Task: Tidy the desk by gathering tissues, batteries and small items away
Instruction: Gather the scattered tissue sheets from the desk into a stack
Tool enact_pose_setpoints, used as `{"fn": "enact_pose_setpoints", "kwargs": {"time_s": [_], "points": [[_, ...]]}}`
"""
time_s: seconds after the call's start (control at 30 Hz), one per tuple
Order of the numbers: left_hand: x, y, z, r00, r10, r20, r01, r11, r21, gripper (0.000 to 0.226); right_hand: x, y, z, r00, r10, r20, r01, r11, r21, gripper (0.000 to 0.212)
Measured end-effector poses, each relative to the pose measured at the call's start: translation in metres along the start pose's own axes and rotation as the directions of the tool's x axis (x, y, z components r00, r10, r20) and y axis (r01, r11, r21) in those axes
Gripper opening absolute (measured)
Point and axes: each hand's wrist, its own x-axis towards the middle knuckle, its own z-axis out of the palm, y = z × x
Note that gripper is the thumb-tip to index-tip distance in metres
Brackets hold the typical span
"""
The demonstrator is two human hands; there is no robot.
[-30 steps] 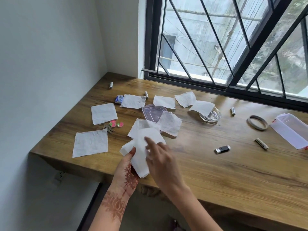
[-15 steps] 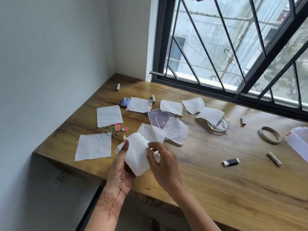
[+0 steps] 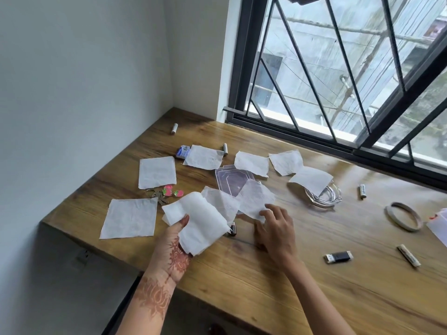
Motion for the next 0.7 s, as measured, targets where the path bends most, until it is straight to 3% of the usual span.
{"fn": "enact_pose_setpoints", "kwargs": {"time_s": [0.1,0.17,0.3,0.4,0.53,0.7], "points": [[0.000,-0.001,0.000,1.000,0.007,0.000,-0.007,1.000,-0.001,0.012,0.003,0.002,0.002,0.998,-0.031,-0.048,0.033,0.999,0.041,0.012],[0.000,-0.001,0.001,0.999,0.029,-0.019,-0.028,0.999,0.016,0.010,0.004,0.001,-0.001,0.993,0.106,-0.042,-0.092,0.964,0.247,0.013],[-0.003,-0.002,0.002,0.997,0.079,-0.027,-0.079,0.997,0.009,0.013,0.015,-0.006,-0.022,0.890,0.448,0.088,-0.404,0.683,0.608,0.010],[-0.005,-0.002,0.004,0.997,0.073,-0.030,-0.073,0.997,0.002,0.016,0.029,-0.011,-0.042,0.833,0.535,0.140,-0.456,0.523,0.720,0.016],[-0.007,-0.001,0.008,0.997,0.060,-0.041,-0.060,0.998,0.019,0.012,0.043,-0.025,-0.064,0.857,0.496,0.139,-0.371,0.407,0.835,0.022],[-0.007,0.000,0.010,0.997,0.071,-0.031,-0.070,0.997,0.039,0.008,0.038,-0.063,-0.071,0.960,0.261,0.097,-0.221,0.502,0.836,0.024]]}}
